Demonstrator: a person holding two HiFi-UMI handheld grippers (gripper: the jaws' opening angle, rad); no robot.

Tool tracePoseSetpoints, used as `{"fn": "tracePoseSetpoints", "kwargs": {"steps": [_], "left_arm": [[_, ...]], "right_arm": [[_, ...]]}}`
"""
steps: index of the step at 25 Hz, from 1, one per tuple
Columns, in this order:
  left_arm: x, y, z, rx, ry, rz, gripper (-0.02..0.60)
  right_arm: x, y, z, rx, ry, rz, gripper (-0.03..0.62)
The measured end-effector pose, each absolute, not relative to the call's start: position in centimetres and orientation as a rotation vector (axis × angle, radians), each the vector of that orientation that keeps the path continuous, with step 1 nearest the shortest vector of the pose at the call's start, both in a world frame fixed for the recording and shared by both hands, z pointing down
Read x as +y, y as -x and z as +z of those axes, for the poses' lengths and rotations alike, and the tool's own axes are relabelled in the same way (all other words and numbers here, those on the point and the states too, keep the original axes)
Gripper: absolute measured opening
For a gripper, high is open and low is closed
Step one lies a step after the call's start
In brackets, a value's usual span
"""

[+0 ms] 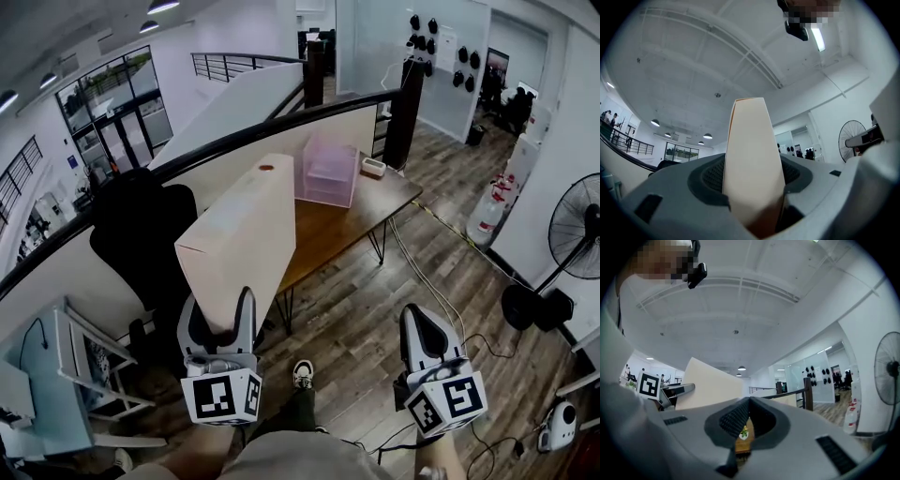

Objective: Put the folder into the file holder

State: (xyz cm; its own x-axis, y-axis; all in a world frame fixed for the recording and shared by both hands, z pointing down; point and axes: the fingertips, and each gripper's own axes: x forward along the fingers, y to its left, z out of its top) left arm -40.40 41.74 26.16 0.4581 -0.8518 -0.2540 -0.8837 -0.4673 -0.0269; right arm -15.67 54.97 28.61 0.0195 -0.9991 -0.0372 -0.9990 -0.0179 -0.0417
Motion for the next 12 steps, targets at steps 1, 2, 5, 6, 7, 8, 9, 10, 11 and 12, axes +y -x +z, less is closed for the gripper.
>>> {"fn": "tracePoseSetpoints", "kwargs": {"steps": [1, 2, 5, 6, 7, 8, 9, 10, 11, 12], "left_arm": [[41.1, 40.0, 26.3, 1.528, 2.547, 0.305, 0.285], [40.3, 39.6, 26.4, 1.528, 2.548, 0.302, 0.285], [37.4, 38.2, 27.1, 1.539, 2.556, 0.290, 0.285], [36.4, 37.7, 27.4, 1.545, 2.561, 0.284, 0.285], [35.2, 37.3, 27.6, 1.551, 2.564, 0.279, 0.285], [34.1, 36.8, 27.8, 1.555, 2.566, 0.274, 0.285], [32.9, 36.4, 27.9, 1.559, 2.567, 0.271, 0.285], [31.7, 36.0, 28.0, 1.562, 2.567, 0.270, 0.285], [30.5, 35.5, 28.1, 1.565, 2.566, 0.270, 0.285], [29.2, 35.1, 28.1, 1.568, 2.566, 0.270, 0.285]], "right_arm": [[54.3, 15.3, 28.7, 2.165, 2.202, -0.009, 0.003], [53.4, 15.0, 28.8, 2.169, 2.200, -0.014, 0.003], [50.5, 13.4, 29.1, 2.182, 2.200, -0.029, 0.003], [49.4, 12.9, 29.3, 2.185, 2.204, -0.033, 0.003], [48.3, 12.3, 29.4, 2.186, 2.207, -0.037, 0.003], [47.1, 11.8, 29.4, 2.187, 2.209, -0.041, 0.003], [45.9, 11.2, 29.5, 2.187, 2.210, -0.044, 0.003], [44.7, 10.8, 29.6, 2.188, 2.211, -0.047, 0.003], [43.5, 10.3, 29.7, 2.189, 2.212, -0.051, 0.003], [42.2, 9.8, 29.8, 2.190, 2.214, -0.056, 0.003]]}}
